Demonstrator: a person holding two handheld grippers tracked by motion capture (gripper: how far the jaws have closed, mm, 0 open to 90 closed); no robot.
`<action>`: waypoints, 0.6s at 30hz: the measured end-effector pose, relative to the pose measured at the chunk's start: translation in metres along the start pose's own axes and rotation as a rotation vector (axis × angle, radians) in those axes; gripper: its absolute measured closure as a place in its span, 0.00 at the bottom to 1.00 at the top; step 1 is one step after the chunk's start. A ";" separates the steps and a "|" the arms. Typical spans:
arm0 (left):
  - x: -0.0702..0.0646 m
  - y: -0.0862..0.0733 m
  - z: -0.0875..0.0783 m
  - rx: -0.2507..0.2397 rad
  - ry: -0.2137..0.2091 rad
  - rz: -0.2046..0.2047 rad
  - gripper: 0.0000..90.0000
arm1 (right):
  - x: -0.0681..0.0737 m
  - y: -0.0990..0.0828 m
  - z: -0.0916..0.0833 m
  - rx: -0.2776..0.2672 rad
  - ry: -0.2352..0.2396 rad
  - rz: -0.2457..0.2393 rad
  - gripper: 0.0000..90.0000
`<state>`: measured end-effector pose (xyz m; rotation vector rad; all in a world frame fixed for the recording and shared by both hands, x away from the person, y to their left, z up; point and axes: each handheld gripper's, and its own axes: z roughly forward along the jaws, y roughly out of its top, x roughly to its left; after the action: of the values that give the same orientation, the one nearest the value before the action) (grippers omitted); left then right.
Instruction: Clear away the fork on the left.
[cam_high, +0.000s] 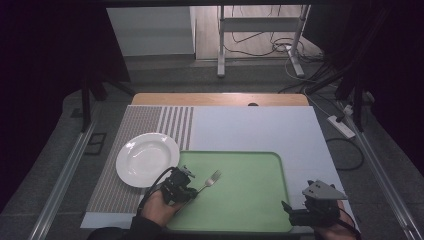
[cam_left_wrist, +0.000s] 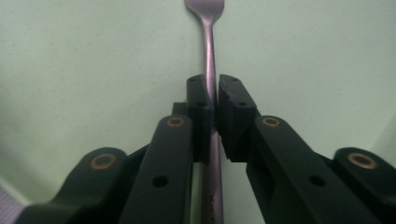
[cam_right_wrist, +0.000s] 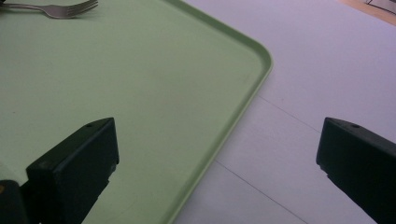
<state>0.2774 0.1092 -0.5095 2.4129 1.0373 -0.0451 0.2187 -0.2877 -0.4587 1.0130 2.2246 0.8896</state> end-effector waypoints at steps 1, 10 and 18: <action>0.000 0.001 -0.002 -0.015 0.004 0.001 0.89 | 0.000 0.000 0.000 0.001 0.000 0.000 0.00; -0.003 0.020 -0.001 -0.078 -0.032 0.016 0.99 | 0.000 0.000 0.000 0.003 0.000 -0.002 0.00; -0.006 0.024 0.018 0.008 -0.019 0.075 0.99 | 0.000 0.000 0.001 0.008 0.004 -0.007 0.00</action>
<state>0.2920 0.0830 -0.5130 2.4516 0.9387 -0.0463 0.2190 -0.2870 -0.4590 1.0072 2.2352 0.8806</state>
